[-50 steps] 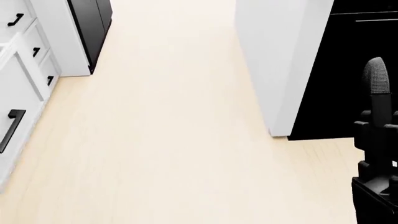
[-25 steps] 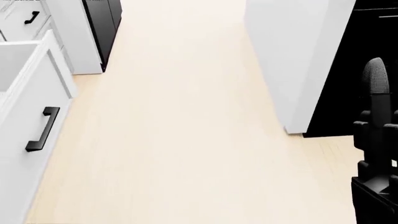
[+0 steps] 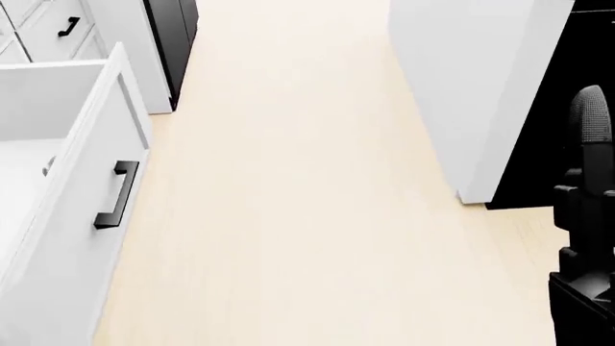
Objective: Close the right drawer.
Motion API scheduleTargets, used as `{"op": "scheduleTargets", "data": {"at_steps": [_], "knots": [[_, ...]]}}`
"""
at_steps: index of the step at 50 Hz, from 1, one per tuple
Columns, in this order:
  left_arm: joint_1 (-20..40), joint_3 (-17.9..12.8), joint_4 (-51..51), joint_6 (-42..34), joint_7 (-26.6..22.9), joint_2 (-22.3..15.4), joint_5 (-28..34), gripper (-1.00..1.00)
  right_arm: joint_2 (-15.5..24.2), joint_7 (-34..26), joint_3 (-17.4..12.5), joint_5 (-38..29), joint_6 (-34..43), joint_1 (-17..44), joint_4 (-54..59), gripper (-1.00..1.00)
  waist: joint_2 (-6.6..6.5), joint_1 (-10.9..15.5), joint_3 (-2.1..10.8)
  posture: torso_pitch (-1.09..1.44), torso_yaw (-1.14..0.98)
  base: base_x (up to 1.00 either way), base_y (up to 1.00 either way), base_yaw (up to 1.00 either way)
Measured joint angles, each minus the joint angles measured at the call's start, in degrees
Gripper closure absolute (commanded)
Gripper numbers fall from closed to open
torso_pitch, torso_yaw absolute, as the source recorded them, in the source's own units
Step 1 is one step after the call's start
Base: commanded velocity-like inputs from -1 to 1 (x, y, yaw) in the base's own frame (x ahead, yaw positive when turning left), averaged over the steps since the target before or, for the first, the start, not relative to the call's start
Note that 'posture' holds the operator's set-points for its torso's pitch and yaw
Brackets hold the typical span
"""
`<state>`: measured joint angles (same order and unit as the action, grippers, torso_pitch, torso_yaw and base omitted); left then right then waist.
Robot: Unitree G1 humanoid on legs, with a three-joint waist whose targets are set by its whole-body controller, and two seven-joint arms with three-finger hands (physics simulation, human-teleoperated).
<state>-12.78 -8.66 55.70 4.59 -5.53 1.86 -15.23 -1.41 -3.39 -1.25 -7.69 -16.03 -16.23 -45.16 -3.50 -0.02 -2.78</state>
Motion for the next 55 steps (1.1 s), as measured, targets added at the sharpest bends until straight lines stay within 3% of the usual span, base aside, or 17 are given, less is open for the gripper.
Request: {"op": "scheduleTargets", "data": {"at_steps": [3, 9, 12, 14, 16, 18, 22, 25, 29, 37, 39, 42, 44, 48, 50, 55], "knots": [[-0.36, -0.15, -0.88, -0.37, 0.35, 0.17, 0.07, -1.00, 0.13, -0.40, 0.22, -0.13, 0.55, -0.32, 0.64, -1.00, 1.02, 0.29, -0.23, 0.00, 0.00, 0.00, 0.23, 0.00], [-0.06, -0.02, 0.05, -0.13, 0.24, 0.09, -0.02, -1.00, 0.19, -0.17, 0.00, -0.09, 0.29, 0.11, -0.82, -1.00, 4.48, -0.01, -0.29, 0.00, 0.00, 0.00, 0.24, 0.00], [-0.10, 0.01, 0.38, 0.07, 0.23, 0.10, -0.03, -1.00, 0.23, -0.21, 0.02, -0.08, 0.22, 0.17, -0.99, -1.00, 6.96, -0.09, -0.04, 0.00, 0.00, 0.00, 0.24, 0.00], [-0.24, 0.74, -0.12, -0.06, -0.04, 0.48, 0.05, -1.00, 0.53, -0.06, -0.72, 0.00, 0.40, 0.08, -0.13, -1.00, 5.97, -0.95, -0.18, 0.00, 0.00, 0.00, 0.24, 0.00], [-0.40, 0.77, -0.49, -0.47, -0.13, 0.38, 0.11, -1.00, 0.44, 0.06, -0.91, 0.03, 0.79, -0.34, 0.36, -1.00, 6.26, -0.87, 0.18, 0.00, 0.00, 0.00, 0.24, 0.00], [-0.33, 0.58, -0.20, -0.57, -0.05, 0.37, 0.13, -1.00, 0.46, 0.06, -0.86, 0.07, 0.89, -0.17, 0.13, -1.00, 5.65, -0.62, 0.36, 0.00, 0.00, 0.00, 0.23, 0.00], [-0.12, 0.85, 0.78, -0.15, -0.12, 0.37, 0.15, -1.00, 0.46, 0.07, -0.93, 0.12, 0.18, -0.03, -0.44, -1.00, 2.46, -0.68, -0.56, 0.00, 0.00, 0.00, 0.23, 0.00], [-0.08, 0.71, 0.98, -0.13, -0.04, 0.21, 0.18, -1.00, 0.30, 0.03, -0.76, 0.03, 0.19, 0.08, -0.48, -1.00, -0.69, -0.46, 0.16, 0.00, 0.00, 0.00, 0.24, 0.00], [-0.50, 0.11, -0.46, -0.44, 0.37, 0.18, 0.19, -1.00, 0.12, -0.53, 0.11, -0.30, 0.52, -0.29, 0.68, -1.00, 1.06, 0.16, -0.30, 0.00, 0.00, 0.00, 0.26, 0.00], [-0.20, 0.21, 0.32, 0.13, 0.17, 0.11, 0.12, -1.00, 0.23, -0.39, -0.14, -0.25, -0.17, 0.11, -0.41, -1.00, 6.69, -0.18, -0.30, 0.00, 0.00, 0.00, 0.29, 0.00], [-0.24, 0.84, -0.07, 0.09, -0.06, 0.50, 0.14, -1.00, 0.56, -0.26, -0.81, -0.14, -0.20, 0.05, 0.20, -1.00, 5.70, -1.03, -0.41, 0.00, 0.00, 0.00, 0.29, 0.00], [-0.43, 0.85, -0.56, -0.55, -0.19, 0.34, 0.20, -1.00, 0.44, -0.10, -1.10, -0.03, 0.25, -0.49, 1.25, -1.00, 5.95, -0.92, 0.27, 0.00, 0.00, 0.00, 0.29, 0.00], [-0.27, 0.71, -0.01, -0.52, -0.10, 0.33, 0.23, -1.00, 0.43, -0.10, -0.98, -0.01, 0.23, -0.30, 0.86, -1.00, 5.10, -0.69, 0.26, 0.00, 0.00, 0.00, 0.30, 0.00], [-0.19, 0.95, 0.87, -0.01, -0.24, 0.36, 0.21, -1.00, 0.45, -0.08, -0.94, 0.03, -0.40, -0.22, 0.05, -1.00, 1.73, -0.90, -0.56, 0.00, 0.00, 0.00, 0.30, 0.00], [-0.21, 0.75, 0.91, 0.07, -0.23, 0.32, 0.16, -1.00, 0.45, -0.08, -0.87, 0.03, -0.58, -0.11, 0.00, -1.00, -1.02, -0.58, 0.17, 0.00, 0.00, 0.00, 0.30, 0.00], [-0.50, 0.05, -0.50, -0.31, 0.19, 0.19, 0.08, -1.00, 0.16, -0.57, -0.30, -0.19, -0.18, -0.33, 1.55, -1.00, 0.99, 0.34, -0.02, 0.00, 0.00, 0.00, 0.30, 0.00]]}}
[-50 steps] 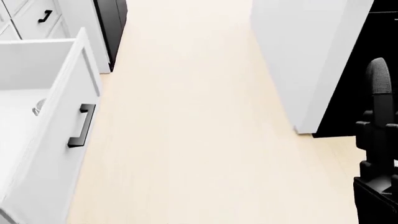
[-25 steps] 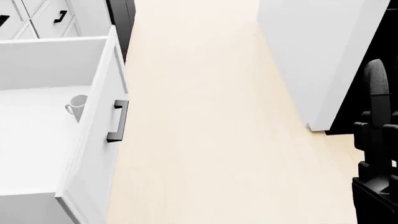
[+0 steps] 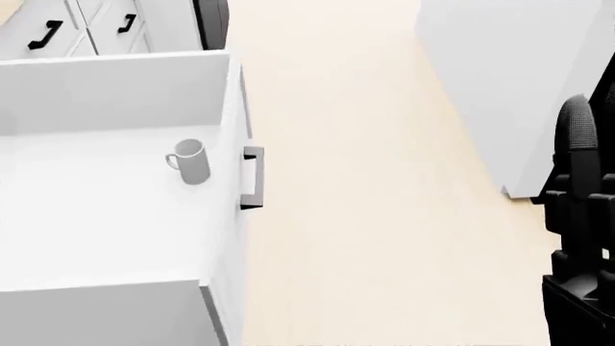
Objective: Close the right drawer.
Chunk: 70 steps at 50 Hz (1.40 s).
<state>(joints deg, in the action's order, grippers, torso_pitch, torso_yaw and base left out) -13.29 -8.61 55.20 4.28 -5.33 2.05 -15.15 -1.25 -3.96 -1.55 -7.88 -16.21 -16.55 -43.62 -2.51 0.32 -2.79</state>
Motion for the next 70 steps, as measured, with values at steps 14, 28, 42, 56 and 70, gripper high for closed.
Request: {"op": "scheduleTargets", "data": {"at_steps": [14, 28, 42, 56, 70], "knots": [[0.13, 0.89, -0.17, -0.15, -0.33, 0.14, 0.20, -1.00, 0.20, 0.48, -0.75, 0.05, 0.88, 0.25, -0.57, -1.00, 5.15, -1.22, 0.44, 0.00, 0.00, 0.00, 0.30, 0.00], [0.11, 0.31, -0.02, 0.03, 0.03, -0.05, 0.15, -1.00, 0.05, 0.15, 0.01, -0.28, 0.52, 0.17, -0.40, -1.00, 1.45, -0.28, -0.24, 0.00, 0.00, 0.00, 0.30, 0.00], [0.06, 0.90, 0.14, 0.34, -0.44, 0.16, 0.27, -1.00, 0.27, 0.68, -0.48, -0.24, 1.25, 0.47, -1.15, -1.00, 4.06, -0.98, 0.29, 0.00, 0.00, 0.00, 0.30, 0.00], [0.19, 0.84, 0.34, 0.33, -0.16, -0.08, 0.39, -1.00, -0.01, 0.72, -0.27, -0.60, 1.25, 1.19, 0.48, -1.00, 1.82, -0.44, 0.27, 0.00, 0.00, 0.00, 0.19, 0.00], [-0.31, 0.98, -0.27, 0.34, -0.37, 0.09, 0.38, -1.00, 0.28, 0.72, -0.31, -0.57, 1.07, 0.43, 0.74, -1.00, 4.36, 0.77, 0.70, 0.00, 0.00, 0.00, 0.00, 0.00]]}}
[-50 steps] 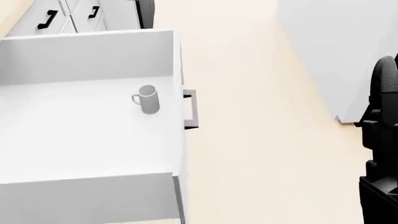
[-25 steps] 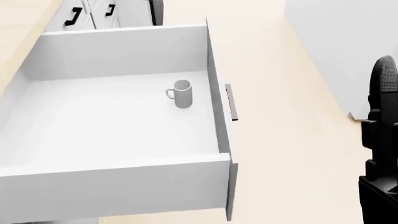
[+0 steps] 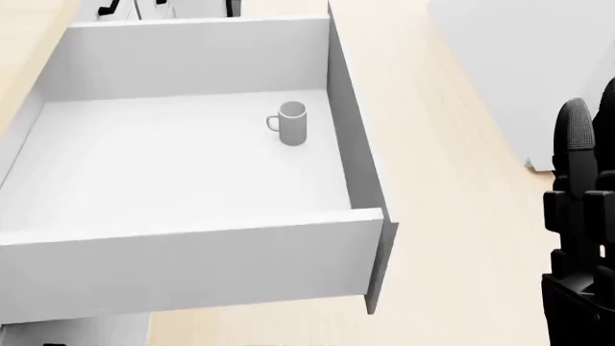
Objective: Close the right drawer.
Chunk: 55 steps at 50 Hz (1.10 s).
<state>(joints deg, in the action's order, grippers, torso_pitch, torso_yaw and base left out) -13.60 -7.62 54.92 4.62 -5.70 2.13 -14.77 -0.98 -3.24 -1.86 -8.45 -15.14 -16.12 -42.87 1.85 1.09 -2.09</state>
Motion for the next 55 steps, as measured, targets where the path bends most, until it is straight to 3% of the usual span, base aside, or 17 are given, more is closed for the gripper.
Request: {"op": "scheduleTargets", "data": {"at_steps": [3, 6, 9, 12, 14, 18, 21, 25, 27, 31, 35, 37, 44, 48, 50, 52, 55], "knots": [[0.14, 0.05, 0.36, 0.18, -0.12, 0.00, 0.00, -1.00, -0.01, 0.06, -0.11, -0.03, -0.26, 0.02, -0.27, -1.00, -1.01, -0.38, 0.42, 0.00, 0.00, 0.06, 0.00, 0.00], [0.07, 0.29, 0.24, 0.32, -0.26, 0.12, 0.04, -1.00, 0.03, 0.11, -0.29, -0.15, -0.35, -0.03, -0.21, -1.00, -2.38, -0.96, -0.94, 0.00, 0.00, 0.14, 0.00, 0.00], [0.12, 0.30, 0.46, 0.44, -0.31, 0.08, 0.06, -1.00, 0.02, 0.24, -0.50, -0.19, -0.45, -0.09, -0.36, -1.00, -2.79, -0.91, -0.81, 0.00, 0.00, 0.14, 0.00, 0.00], [0.24, 0.15, 0.94, 0.57, -0.17, 0.05, 0.02, -1.00, -0.01, 0.22, -0.15, -0.38, -0.35, 0.30, -1.40, -1.00, -5.10, -0.92, -0.80, 0.00, 0.00, 0.14, 0.00, 0.00], [0.21, -0.32, 0.52, 0.66, -0.01, -0.20, -0.01, -1.00, -0.37, -0.02, 0.63, -0.56, -0.11, 0.38, -1.40, -1.00, -4.08, -0.27, -1.19, 0.00, 0.00, 0.14, 0.00, 0.00], [0.02, -0.33, 0.01, 0.31, 0.22, -0.11, -0.03, -1.00, -0.17, -0.29, 0.46, -0.69, 0.79, 0.33, -0.88, -1.00, -4.04, -0.31, -0.86, 0.00, 0.00, 0.14, 0.00, 0.00], [0.25, -0.20, 0.54, 0.49, 0.12, -0.18, -0.04, -1.00, -0.12, -0.07, 0.17, -0.55, 0.24, 0.44, -0.82, -1.00, -2.35, -0.30, -1.13, 0.00, 0.00, 0.14, 0.00, 0.00], [0.38, -0.12, 0.86, 0.65, 0.14, -0.08, -0.01, -1.00, 0.02, -0.07, 0.08, -0.40, -0.90, 0.42, -0.21, -1.00, 0.97, -0.33, -0.80, 0.00, 0.00, 0.14, 0.00, 0.00], [0.21, 0.56, 0.17, 0.31, -0.06, 0.17, 0.06, -1.00, 0.19, 0.06, -0.64, -0.34, -0.83, 0.28, 0.61, -1.00, -0.16, -1.04, -1.30, 0.00, 0.00, 0.14, 0.00, 0.00], [0.13, 0.33, 0.32, -0.23, -0.10, 0.02, 0.12, -1.00, 0.06, 0.19, -0.65, -0.33, -0.27, 0.02, 0.88, -1.00, -0.75, -1.23, -1.29, 0.00, 0.00, 0.14, 0.00, 0.00], [0.37, 0.29, 1.20, 0.12, -0.06, -0.02, 0.09, -1.00, 0.06, 0.13, -0.49, -0.34, -0.84, 0.30, -0.07, -1.00, -3.39, -1.28, -1.82, 0.00, 0.00, 0.14, 0.00, 0.00], [0.42, 0.28, 1.42, 0.18, -0.07, -0.03, 0.07, -1.00, 0.07, 0.16, -0.55, -0.33, -1.05, 0.32, -0.18, -1.00, -5.53, -1.37, -1.40, 0.00, 0.00, 0.15, 0.00, 0.00], [0.24, -0.43, 0.38, -0.43, 0.41, -0.18, -0.04, -1.00, -0.18, -0.36, 0.01, -0.59, -0.66, 0.08, 1.23, -1.00, -3.59, -0.24, -0.91, 0.00, 0.00, 0.14, 0.00, 0.00], [0.42, -0.41, 1.21, -0.09, 0.34, -0.21, -0.04, -1.00, -0.23, -0.20, 0.07, -0.50, -1.04, 0.36, 0.02, -1.00, -0.96, -0.03, -1.12, 0.00, 0.00, 0.14, 0.00, 0.00], [0.50, -0.36, 1.40, 0.05, 0.34, -0.23, -0.03, -1.00, -0.24, -0.20, 0.16, -0.52, -1.05, 0.48, -0.35, -1.00, 1.27, -0.12, -0.66, 0.00, 0.00, 0.15, 0.00, 0.00], [0.44, 0.50, 0.69, -0.07, 0.06, 0.22, 0.07, -1.00, 0.12, -0.04, -0.58, -0.51, -0.60, 0.53, 0.22, -1.00, 0.36, -1.10, -0.86, 0.00, 0.00, 0.15, 0.00, 0.00], [0.17, 0.47, 0.13, -0.48, -0.08, 0.09, 0.15, -1.00, -0.01, 0.15, -0.64, -0.57, 0.53, 0.19, 0.21, -1.00, 0.31, -1.41, -0.86, 0.00, 0.00, 0.14, 0.00, 0.00]]}}
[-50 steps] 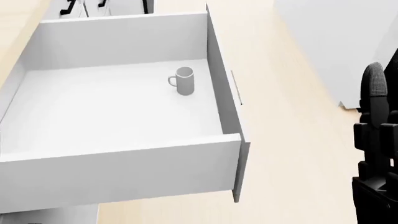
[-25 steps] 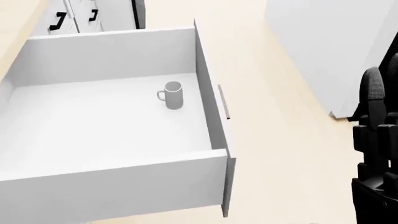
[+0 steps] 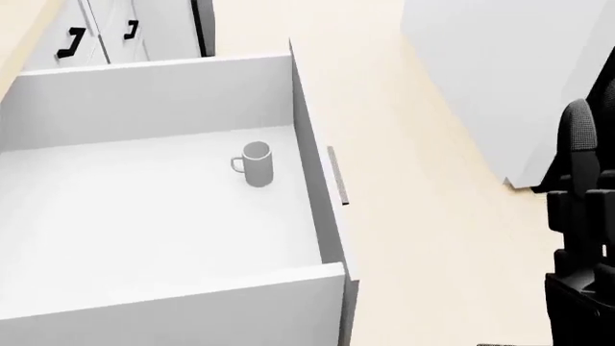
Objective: Close the right drawer.
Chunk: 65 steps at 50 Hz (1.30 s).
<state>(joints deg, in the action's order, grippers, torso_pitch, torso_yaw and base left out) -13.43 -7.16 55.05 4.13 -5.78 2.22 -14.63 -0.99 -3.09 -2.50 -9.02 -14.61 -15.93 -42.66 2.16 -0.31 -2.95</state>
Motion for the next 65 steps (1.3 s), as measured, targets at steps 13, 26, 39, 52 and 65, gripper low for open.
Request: {"op": "scheduleTargets", "data": {"at_steps": [13, 26, 39, 52, 65], "knots": [[-0.18, -0.67, -0.08, 0.34, 0.54, -0.24, 0.02, -1.00, -0.11, -0.49, 1.08, -0.25, 0.17, 0.20, 0.94, -1.00, -5.15, 1.28, -0.01, 0.00, 0.00, 0.14, 0.00, 0.00], [0.10, -0.25, -0.28, 0.09, 0.12, -0.13, -0.16, -1.00, 0.00, -0.06, 0.22, 0.89, 0.46, 0.48, 0.53, -1.00, -1.83, 1.04, 1.26, 0.00, 0.00, 0.00, 0.00, 0.00], [-0.15, -0.01, -0.51, 0.76, 0.01, -0.13, -0.12, -1.00, 0.65, -0.71, -2.84, 1.11, 5.68, 4.90, -0.19, -1.00, -1.88, 0.54, 1.81, 0.00, 0.00, 0.00, 0.00, 0.00], [-0.21, 0.25, -0.07, 0.87, 0.24, -0.25, 0.21, -1.00, 9.65, -2.62, -9.35, 1.40, 11.83, 26.59, 23.33, -1.00, -1.33, 0.58, 1.63, 0.00, 0.00, 0.00, 0.00, 0.00], [-0.10, 0.16, -0.56, 1.00, 0.19, -0.27, 0.18, -1.00, 13.92, 2.92, -6.25, 1.83, -12.73, 41.14, 83.43, -1.00, -1.44, 0.49, 1.44, 0.00, 0.00, 0.00, 0.00, 0.00]]}}
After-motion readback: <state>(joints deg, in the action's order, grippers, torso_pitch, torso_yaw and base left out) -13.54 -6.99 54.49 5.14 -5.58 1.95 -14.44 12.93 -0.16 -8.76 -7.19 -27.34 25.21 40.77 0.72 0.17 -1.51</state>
